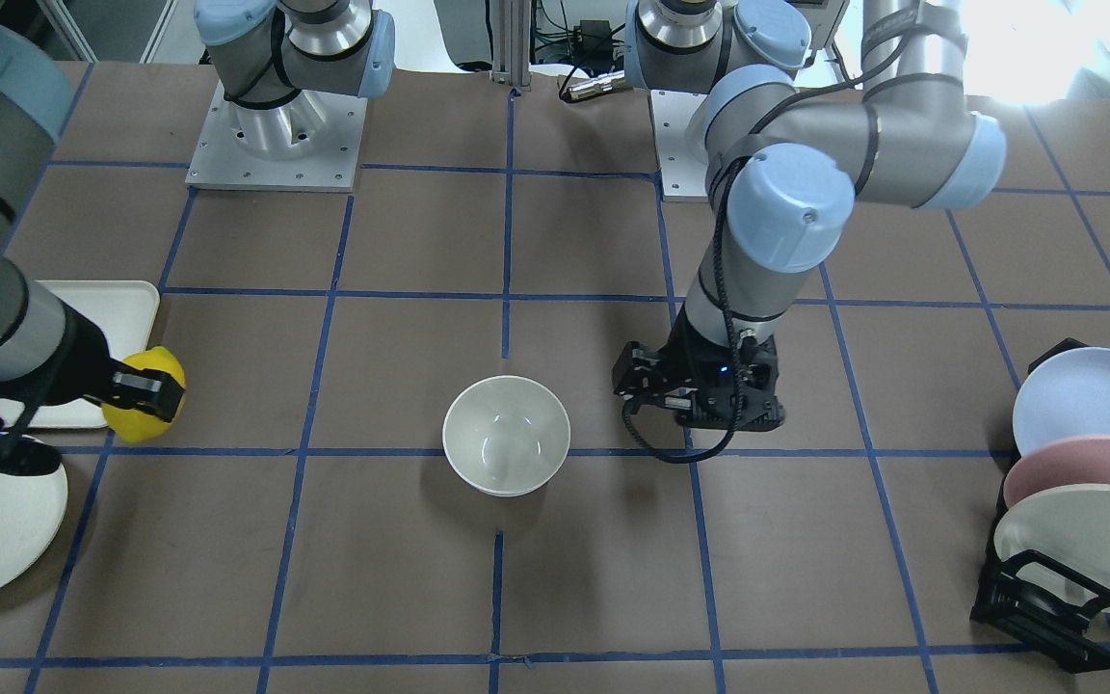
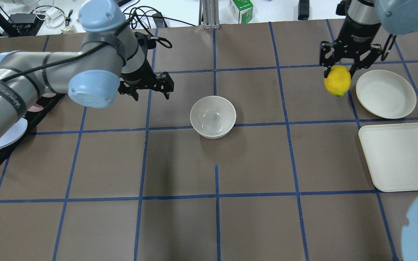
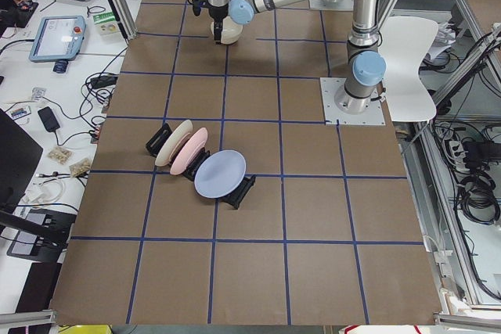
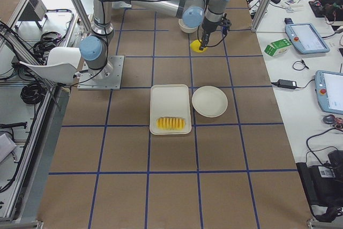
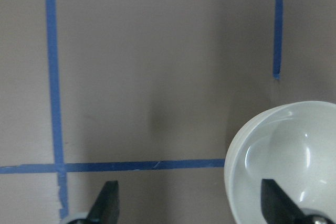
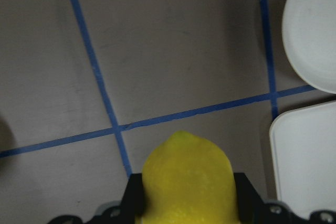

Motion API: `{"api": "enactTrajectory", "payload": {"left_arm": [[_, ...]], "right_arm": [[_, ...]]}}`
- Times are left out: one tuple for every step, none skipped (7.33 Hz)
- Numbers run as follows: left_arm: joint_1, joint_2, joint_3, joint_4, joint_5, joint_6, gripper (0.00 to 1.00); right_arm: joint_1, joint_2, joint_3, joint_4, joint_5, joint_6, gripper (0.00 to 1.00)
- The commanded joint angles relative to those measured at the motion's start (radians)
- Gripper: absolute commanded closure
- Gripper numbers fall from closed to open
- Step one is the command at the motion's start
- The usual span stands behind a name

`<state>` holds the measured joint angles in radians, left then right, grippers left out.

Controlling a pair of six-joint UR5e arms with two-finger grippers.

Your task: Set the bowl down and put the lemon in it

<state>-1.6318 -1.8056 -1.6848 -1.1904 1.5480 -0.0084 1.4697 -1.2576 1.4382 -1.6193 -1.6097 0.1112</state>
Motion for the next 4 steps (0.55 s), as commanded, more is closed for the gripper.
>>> {"api": "enactTrajectory", "payload": {"left_arm": [[0.070,0.104,0.019,-0.121,0.044,0.097,0.00],[0.090,0.132,0.017,-0.121,0.041,0.110,0.00],[0.117,0.152,0.001,-0.123,0.041,0.169,0.00],[0.131,0.169,-0.018,-0.121,0.037,0.174,0.00]], "right_arm": [[0.160,-0.003,-0.001,-0.037,0.092,0.228,1.00],[0.190,0.003,0.001,-0.097,0.159,0.295,1.00],[0.220,0.019,0.001,-0.100,0.160,0.300,1.00],[0.277,0.039,-0.001,-0.132,0.162,0.335,1.00]]}}
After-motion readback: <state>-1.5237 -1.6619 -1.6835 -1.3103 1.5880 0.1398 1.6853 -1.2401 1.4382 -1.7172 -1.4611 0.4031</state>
